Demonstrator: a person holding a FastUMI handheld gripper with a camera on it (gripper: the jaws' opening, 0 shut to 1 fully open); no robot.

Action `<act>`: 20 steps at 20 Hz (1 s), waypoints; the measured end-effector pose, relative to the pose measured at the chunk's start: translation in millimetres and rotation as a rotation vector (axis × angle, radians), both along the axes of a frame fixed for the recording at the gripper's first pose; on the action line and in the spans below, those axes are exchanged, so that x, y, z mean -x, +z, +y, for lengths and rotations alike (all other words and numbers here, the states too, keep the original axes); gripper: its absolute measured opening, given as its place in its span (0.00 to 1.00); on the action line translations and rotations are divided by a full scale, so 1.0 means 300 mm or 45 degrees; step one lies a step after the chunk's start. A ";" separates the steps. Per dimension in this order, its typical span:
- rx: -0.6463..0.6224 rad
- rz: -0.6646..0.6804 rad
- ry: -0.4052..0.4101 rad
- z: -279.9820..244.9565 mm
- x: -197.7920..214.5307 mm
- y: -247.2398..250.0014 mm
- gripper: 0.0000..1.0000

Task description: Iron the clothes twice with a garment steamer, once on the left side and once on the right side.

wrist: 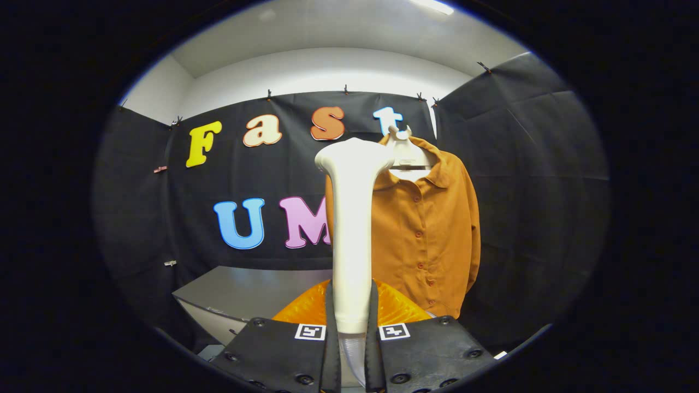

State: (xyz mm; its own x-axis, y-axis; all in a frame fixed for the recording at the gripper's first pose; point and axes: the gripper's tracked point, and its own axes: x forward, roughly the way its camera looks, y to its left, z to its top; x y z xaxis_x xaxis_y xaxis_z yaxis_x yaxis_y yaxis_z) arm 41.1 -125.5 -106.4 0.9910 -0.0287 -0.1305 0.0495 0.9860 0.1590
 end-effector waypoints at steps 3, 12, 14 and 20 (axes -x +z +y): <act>0.038 -0.049 -0.019 0.079 0.009 0.059 0.21; 0.033 -0.176 -0.031 0.239 0.073 0.189 0.20; 0.018 -0.175 -0.033 0.258 0.079 0.194 0.20; 0.027 -0.168 0.001 0.314 0.076 0.193 0.21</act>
State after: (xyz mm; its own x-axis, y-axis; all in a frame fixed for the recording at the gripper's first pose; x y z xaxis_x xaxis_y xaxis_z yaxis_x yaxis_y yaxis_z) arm 18.2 -31.2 -48.5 0.9996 -0.0296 0.0016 0.0290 0.9893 0.1431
